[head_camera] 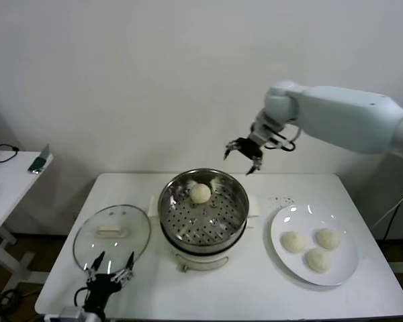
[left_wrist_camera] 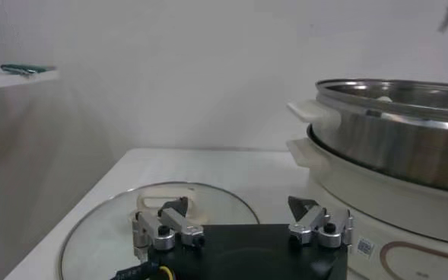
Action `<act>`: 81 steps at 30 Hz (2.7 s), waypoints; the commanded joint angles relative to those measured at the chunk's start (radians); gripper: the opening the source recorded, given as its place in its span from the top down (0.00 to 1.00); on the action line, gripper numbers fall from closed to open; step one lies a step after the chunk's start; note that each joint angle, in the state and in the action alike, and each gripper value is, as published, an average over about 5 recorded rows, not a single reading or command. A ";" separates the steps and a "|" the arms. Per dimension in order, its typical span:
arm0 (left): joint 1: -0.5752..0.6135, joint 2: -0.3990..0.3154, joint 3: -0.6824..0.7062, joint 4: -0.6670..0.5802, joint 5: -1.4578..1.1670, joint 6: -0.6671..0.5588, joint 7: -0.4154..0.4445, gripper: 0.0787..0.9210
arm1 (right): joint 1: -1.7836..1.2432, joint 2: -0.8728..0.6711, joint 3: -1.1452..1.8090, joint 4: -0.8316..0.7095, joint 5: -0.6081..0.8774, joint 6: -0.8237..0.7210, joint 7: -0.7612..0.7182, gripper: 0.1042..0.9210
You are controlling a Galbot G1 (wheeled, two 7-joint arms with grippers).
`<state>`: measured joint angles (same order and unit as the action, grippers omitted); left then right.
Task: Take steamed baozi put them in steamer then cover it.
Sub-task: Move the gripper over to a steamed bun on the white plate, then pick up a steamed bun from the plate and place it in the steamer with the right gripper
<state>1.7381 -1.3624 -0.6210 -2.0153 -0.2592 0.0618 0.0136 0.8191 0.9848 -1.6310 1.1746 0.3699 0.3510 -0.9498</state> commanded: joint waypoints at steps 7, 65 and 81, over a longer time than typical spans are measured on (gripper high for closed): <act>-0.007 0.001 0.000 0.011 -0.002 -0.002 0.001 0.12 | -0.023 -0.472 -0.219 0.359 0.254 -0.613 0.099 0.12; 0.024 -0.008 -0.007 0.008 0.022 -0.028 -0.007 0.12 | -0.066 -0.359 0.006 0.240 0.111 -0.590 0.056 0.31; 0.018 -0.001 -0.001 -0.011 0.019 -0.018 -0.006 0.12 | 0.292 -0.044 0.103 0.408 0.597 -0.667 0.077 0.31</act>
<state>1.7533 -1.3626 -0.6193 -2.0181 -0.2367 0.0430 0.0083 0.9464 0.7736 -1.5979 1.4744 0.7176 -0.2740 -0.9060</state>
